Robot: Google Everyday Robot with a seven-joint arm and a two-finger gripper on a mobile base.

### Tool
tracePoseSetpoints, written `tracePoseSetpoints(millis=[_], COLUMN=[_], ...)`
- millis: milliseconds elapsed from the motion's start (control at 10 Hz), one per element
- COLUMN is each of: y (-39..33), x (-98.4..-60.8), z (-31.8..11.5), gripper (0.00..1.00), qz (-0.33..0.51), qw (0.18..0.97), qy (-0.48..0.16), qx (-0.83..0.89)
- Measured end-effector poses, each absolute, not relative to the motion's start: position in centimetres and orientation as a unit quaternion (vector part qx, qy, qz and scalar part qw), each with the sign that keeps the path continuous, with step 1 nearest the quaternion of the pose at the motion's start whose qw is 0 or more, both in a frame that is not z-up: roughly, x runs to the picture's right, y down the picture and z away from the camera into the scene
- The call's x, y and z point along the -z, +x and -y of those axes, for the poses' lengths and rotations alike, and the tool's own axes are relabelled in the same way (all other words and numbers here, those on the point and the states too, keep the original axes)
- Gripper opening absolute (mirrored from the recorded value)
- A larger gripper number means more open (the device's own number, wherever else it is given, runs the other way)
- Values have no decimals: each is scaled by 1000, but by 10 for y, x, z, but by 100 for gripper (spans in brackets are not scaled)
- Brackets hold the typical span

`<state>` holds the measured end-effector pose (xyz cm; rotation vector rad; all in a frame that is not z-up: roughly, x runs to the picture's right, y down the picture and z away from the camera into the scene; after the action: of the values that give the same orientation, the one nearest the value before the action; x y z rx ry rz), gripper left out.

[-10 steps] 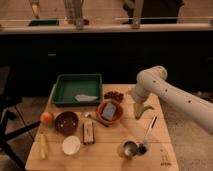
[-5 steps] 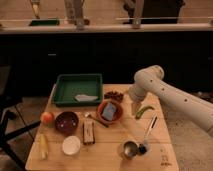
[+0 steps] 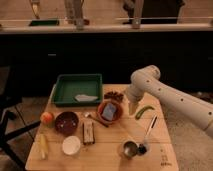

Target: Place pepper in paper cup

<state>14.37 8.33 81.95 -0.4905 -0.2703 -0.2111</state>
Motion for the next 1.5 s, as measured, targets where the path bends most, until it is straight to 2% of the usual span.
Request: tracePoseSetpoints(millis=[300, 800, 1500], y=[184, 211, 249], x=[-823, -830, -850], z=[-90, -82, -84], gripper=[80, 80, 80], qz=[137, 145, 144], qw=[961, 968, 971], qy=[-223, -190, -181], qx=[88, 72, 63])
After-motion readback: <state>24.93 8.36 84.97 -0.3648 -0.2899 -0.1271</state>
